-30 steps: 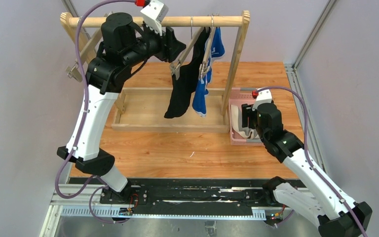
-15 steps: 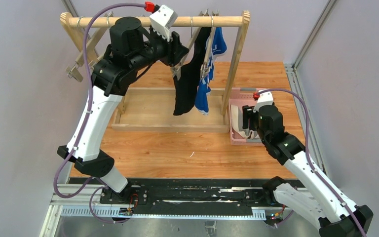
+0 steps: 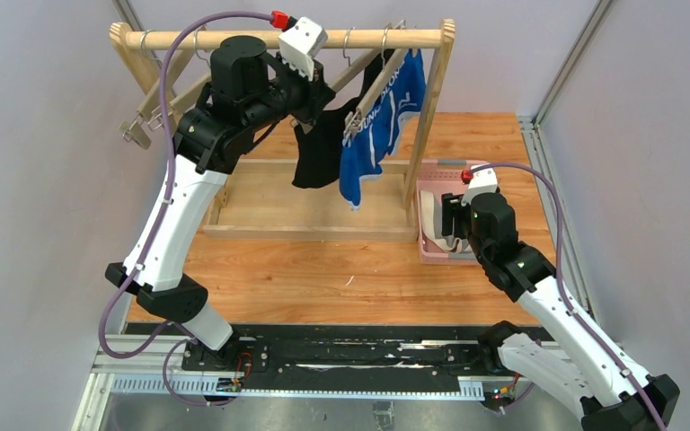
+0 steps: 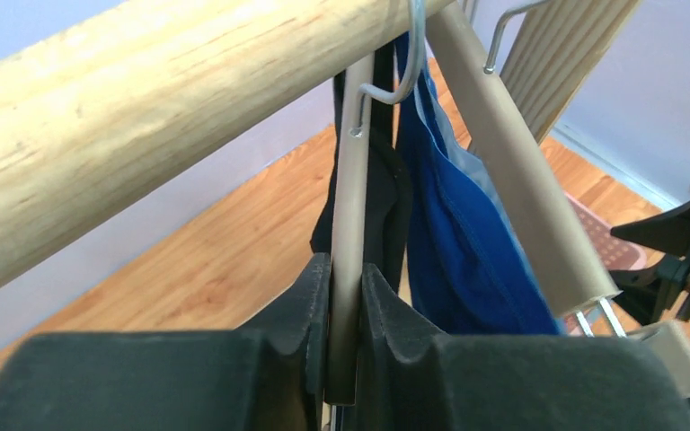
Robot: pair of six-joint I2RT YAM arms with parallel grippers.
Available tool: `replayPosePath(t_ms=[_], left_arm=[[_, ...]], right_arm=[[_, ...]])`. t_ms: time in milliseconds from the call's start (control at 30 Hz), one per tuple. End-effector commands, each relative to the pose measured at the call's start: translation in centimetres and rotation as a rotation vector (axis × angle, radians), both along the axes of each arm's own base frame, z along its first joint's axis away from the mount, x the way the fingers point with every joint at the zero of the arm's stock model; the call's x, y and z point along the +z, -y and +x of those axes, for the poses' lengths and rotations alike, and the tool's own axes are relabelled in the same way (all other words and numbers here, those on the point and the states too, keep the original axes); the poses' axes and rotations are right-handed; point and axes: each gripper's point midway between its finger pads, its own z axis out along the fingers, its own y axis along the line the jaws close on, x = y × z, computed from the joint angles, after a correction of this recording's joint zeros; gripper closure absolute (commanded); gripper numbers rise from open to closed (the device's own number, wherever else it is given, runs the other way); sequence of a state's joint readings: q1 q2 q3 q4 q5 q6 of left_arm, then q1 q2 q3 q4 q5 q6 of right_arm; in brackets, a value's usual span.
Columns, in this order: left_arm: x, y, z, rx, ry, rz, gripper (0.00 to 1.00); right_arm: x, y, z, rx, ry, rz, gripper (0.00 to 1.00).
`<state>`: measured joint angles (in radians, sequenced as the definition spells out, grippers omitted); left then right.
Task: Remove the underwear clipped to the hanger
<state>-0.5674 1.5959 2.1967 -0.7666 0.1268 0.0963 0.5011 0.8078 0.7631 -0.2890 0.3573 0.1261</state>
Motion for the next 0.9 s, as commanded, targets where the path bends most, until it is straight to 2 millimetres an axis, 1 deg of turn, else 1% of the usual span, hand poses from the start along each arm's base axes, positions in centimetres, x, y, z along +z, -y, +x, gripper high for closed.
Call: replayPosePath(t_ms=[0, 67, 100, 233, 300, 467, 633, 733, 867], left_arm=[[0.9, -0.3, -0.7, 0.002, 0.032, 0.004, 0.9], [1.0, -0.3, -0.8, -0.002, 0.037, 0.005, 0.99], [1.0, -0.3, -0.9, -0.004, 0.038, 0.007, 1.0], [1.1, -0.4, -0.8, -0.004, 0.046, 0.015, 1.0], [1.5, -0.6, -0.8, 0.007, 0.058, 0.013, 1.0], [4.1, -1.8, -1.2, 0.046, 0.151, -0.019, 1.0], [5.9, -3.4, -1.7, 0.102, 0.228, -0.034, 1.0], [6.5, -4.3, -2.3, 0.123, 0.256, -0.041, 1.0], [6.4, -4.9, -3.0, 0.129, 0.251, -0.034, 1.0]], right_arm=[[-0.2, 0.1, -0.3, 0.008, 0.002, -0.002, 0.35], [-0.3, 0.1, -0.3, 0.009, 0.001, -0.003, 0.35], [-0.4, 0.1, -0.4, 0.01, 0.0, -0.002, 0.35], [-0.4, 0.1, -0.4, 0.011, 0.001, -0.002, 0.35], [-0.4, 0.1, -0.4, 0.014, 0.001, -0.003, 0.35], [-0.8, -0.1, -0.4, 0.023, -0.011, -0.004, 0.35], [-1.3, -0.2, -0.4, 0.03, -0.016, -0.004, 0.35], [-1.6, -0.3, -0.5, 0.033, -0.023, -0.006, 0.35], [-1.6, -0.3, -0.5, 0.034, -0.023, -0.008, 0.34]])
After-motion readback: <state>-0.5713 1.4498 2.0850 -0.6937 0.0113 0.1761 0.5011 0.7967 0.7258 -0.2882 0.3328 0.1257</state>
